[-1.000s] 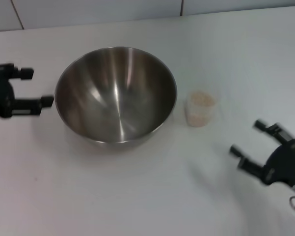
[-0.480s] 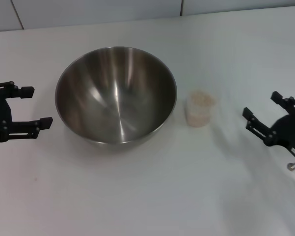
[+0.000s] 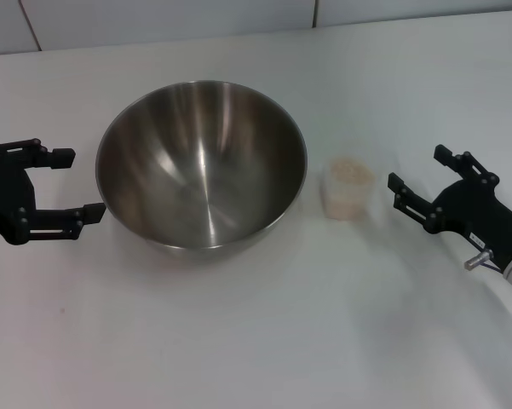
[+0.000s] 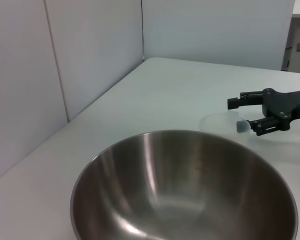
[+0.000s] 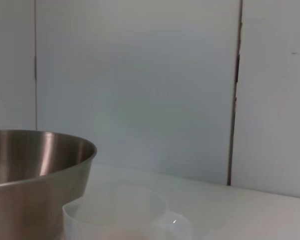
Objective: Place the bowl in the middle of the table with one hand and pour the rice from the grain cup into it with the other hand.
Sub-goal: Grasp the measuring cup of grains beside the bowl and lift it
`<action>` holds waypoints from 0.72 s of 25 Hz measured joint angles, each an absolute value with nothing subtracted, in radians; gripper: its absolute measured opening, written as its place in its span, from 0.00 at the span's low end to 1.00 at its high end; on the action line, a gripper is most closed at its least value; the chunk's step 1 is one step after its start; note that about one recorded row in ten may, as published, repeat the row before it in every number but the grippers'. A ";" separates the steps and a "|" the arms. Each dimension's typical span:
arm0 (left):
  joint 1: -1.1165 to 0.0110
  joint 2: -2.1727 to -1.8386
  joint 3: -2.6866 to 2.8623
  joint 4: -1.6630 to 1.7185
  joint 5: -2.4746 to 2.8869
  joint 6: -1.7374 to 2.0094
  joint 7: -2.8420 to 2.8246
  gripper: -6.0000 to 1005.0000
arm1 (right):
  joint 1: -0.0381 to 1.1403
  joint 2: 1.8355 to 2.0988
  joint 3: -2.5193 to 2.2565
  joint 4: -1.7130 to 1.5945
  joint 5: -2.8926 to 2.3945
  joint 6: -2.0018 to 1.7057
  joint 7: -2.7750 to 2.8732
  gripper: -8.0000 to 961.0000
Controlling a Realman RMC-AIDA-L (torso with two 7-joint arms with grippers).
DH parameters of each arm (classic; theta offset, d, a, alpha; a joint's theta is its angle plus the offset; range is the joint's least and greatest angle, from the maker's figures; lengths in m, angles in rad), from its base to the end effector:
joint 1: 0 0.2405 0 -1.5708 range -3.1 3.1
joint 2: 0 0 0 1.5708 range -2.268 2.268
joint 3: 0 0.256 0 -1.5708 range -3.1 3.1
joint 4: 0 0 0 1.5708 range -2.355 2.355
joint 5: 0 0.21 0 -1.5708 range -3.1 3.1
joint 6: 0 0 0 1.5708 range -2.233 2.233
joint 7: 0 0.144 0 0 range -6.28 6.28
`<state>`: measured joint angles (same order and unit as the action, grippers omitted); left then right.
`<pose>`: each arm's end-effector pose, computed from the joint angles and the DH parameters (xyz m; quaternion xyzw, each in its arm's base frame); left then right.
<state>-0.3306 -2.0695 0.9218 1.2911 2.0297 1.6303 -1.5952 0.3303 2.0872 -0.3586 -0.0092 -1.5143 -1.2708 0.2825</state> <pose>-0.2405 0.3132 0.0655 -0.9723 -0.1138 -0.1036 0.1758 0.3573 0.2622 -0.0443 -0.8063 0.2125 0.2451 0.4946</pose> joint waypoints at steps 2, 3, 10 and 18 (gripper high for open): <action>-0.332 -2.069 0.924 1.288 2.029 1.629 -1.595 0.83 | 0.337 2.088 -0.358 -0.009 -1.515 -1.265 0.282 0.86; -0.333 -2.069 0.925 1.286 2.029 1.629 -1.595 0.83 | 0.340 2.088 -0.356 -0.008 -1.515 -1.264 0.282 0.86; -0.340 -2.069 0.927 1.267 2.028 1.629 -1.595 0.83 | 0.368 2.088 -0.349 -0.006 -1.514 -1.235 0.282 0.86; -0.340 -2.069 0.934 1.267 2.028 1.628 -1.595 0.83 | 0.391 2.088 -0.335 -0.006 -1.503 -1.225 0.282 0.85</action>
